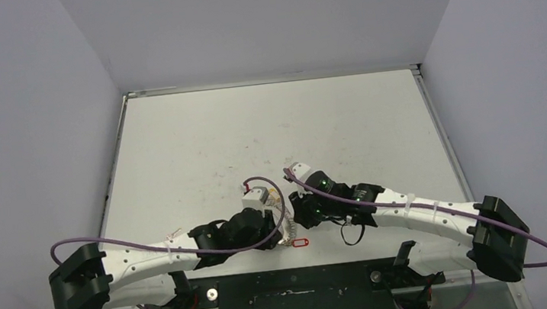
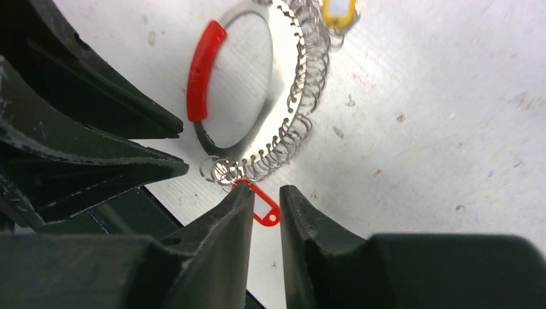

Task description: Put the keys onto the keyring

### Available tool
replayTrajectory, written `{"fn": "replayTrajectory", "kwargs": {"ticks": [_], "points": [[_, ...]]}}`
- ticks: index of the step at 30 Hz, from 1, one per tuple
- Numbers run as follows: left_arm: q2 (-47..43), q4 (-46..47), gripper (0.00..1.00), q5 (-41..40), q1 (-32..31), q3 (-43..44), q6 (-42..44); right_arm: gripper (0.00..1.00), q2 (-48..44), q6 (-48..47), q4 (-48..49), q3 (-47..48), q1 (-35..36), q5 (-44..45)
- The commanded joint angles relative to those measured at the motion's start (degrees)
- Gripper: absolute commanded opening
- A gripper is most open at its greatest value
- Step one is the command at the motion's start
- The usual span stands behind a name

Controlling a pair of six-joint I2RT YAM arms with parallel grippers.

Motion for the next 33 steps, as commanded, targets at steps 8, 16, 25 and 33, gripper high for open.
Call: {"fn": "replayTrajectory", "kwargs": {"ticks": [8, 16, 25, 33], "points": [[-15.5, 1.9, 0.37, -2.7, -0.2, -7.8, 0.0, 0.3, -19.6, -21.5, 27.7, -13.4, 1.3, -2.0], [-12.9, 4.4, 0.2, 2.5, -0.2, -8.0, 9.3, 0.26, -21.9, -32.3, 29.5, -17.9, 1.3, -14.7], [-6.0, 16.1, 0.23, 7.4, -0.2, -7.4, 22.5, 0.25, -21.1, -31.6, 30.1, -18.6, 1.7, -15.7], [-2.1, 23.7, 0.25, 16.2, -0.3, -9.1, 37.2, 0.24, -22.2, -31.7, 28.6, -19.1, 1.7, -14.8]]}}
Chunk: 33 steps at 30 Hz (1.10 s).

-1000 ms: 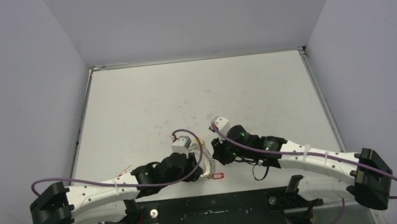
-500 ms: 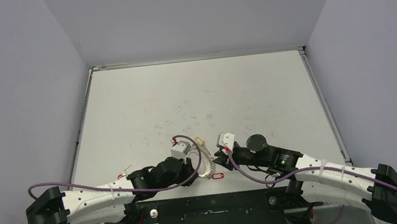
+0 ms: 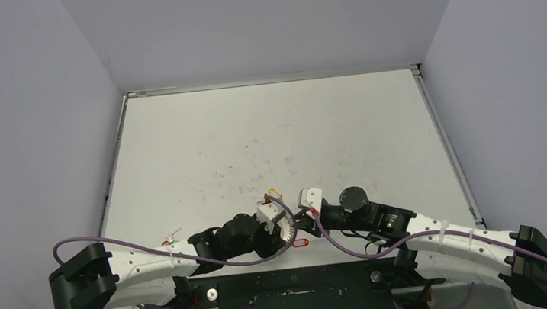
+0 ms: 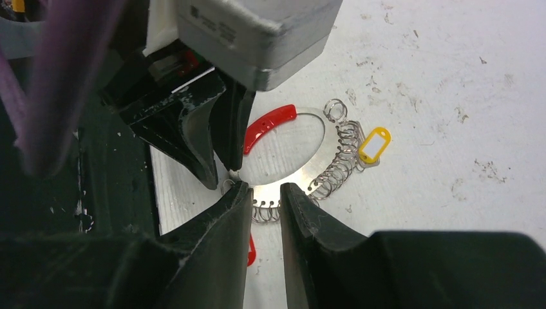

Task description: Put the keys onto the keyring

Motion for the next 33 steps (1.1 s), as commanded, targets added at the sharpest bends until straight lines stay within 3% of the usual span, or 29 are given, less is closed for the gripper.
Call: {"fn": "replayTrajectory", "kwargs": {"ticks": [1, 10, 18, 33], "points": [[2.1, 6.7, 0.25, 7.0, -0.3, 0.1, 12.1, 0.24, -1.4, -0.7, 2.1, -0.6, 0.5, -0.5], [1.8, 6.7, 0.27, 12.3, -0.3, -2.2, 28.4, 0.24, -3.3, -0.8, 0.9, -1.4, 0.5, 0.8], [0.6, 11.9, 0.23, 14.5, -0.4, -6.0, 36.5, 0.22, -1.6, -1.3, -0.7, -0.6, 0.5, -0.1], [4.4, 14.8, 0.2, 14.2, -0.5, -5.4, 40.4, 0.2, 5.0, 0.2, 1.0, 0.2, 1.6, -0.5]]}}
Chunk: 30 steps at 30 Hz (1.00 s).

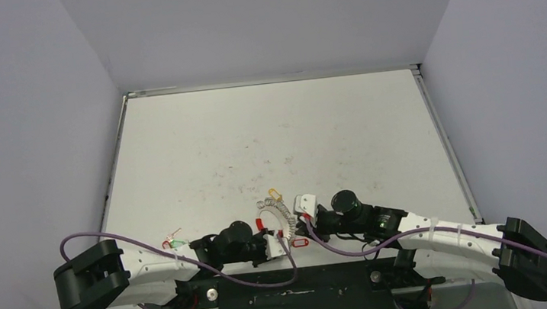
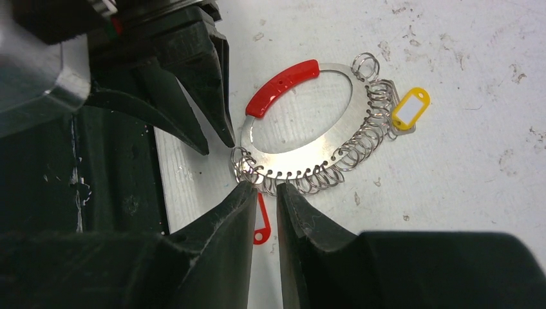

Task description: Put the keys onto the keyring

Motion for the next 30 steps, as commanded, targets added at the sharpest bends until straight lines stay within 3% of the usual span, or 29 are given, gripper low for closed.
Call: {"fn": "replayTrajectory", "kwargs": {"ticks": [1, 10, 20, 30], "points": [[1.8, 2.8, 0.2, 0.8, -0.5, 1.8, 1.4, 0.2, 0.5, 0.5, 2.8, 1.7, 0.8, -0.4], [4.0, 0.6, 0.15, 0.3, -1.1, 3.4, 2.0, 0.2, 2.4, 0.8, 2.9, 2.1, 1.7, 0.8], [-1.2, -3.4, 0.2, -8.1, -1.2, 3.4, 0.5, 0.2, 3.1, 1.2, 3.7, 1.8, 2.3, 1.5], [0.0, 1.4, 0.23, -3.5, -1.2, 2.4, 1.2, 0.21, 3.6, 1.4, 4.7, 1.4, 2.5, 2.1]]}}
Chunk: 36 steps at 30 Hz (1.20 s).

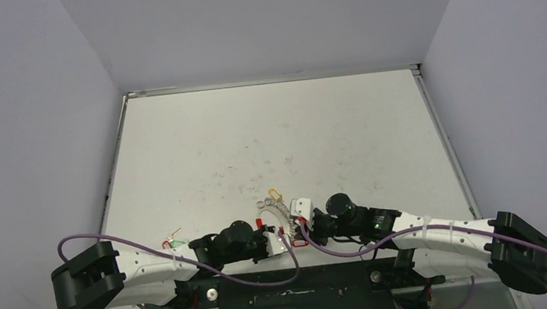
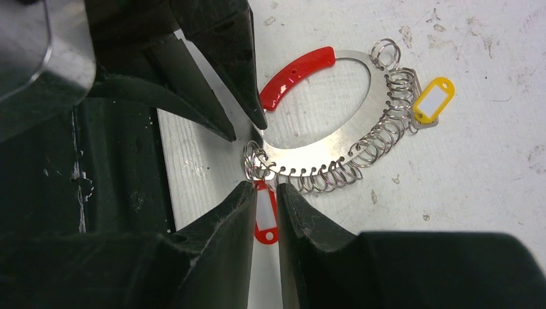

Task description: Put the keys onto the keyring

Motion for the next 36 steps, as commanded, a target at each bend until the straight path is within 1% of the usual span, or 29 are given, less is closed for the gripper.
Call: {"fn": "replayTrajectory", "kwargs": {"ticks": [1, 5, 11, 21, 25, 31, 36], "points": [[2.2, 4.7, 0.23, 3.9, -0.3, 1.3, 0.5, 0.21, 0.6, 0.7, 4.4, 1.3, 0.4, 0.9], [4.4, 5.9, 0.23, 6.0, -0.6, 1.6, 0.8, 0.21, 0.8, 1.4, 5.6, 0.7, 0.5, 1.3], [5.6, 6.5, 0.2, 6.3, -1.3, 1.7, 0.9, 0.21, 2.2, 2.5, 7.0, 0.5, 0.5, 1.6], [6.5, 7.0, 0.18, 5.6, -1.9, 1.6, 0.2, 0.24, 9.5, 7.0, 8.7, 2.8, 0.8, -0.1], [4.6, 6.6, 0.19, 3.0, -1.9, 1.2, -2.0, 0.28, 10.5, 7.3, 9.0, 3.0, 0.9, 0.8], [-0.4, 5.8, 0.25, -0.4, -1.9, -1.2, -6.0, 0.32, 12.3, 7.1, 9.6, 3.6, 1.1, 3.2], [-3.5, 4.1, 0.25, -2.3, -1.9, -2.3, -7.5, 0.35, 14.5, 6.5, 7.7, 4.8, 1.3, 4.3]]}}
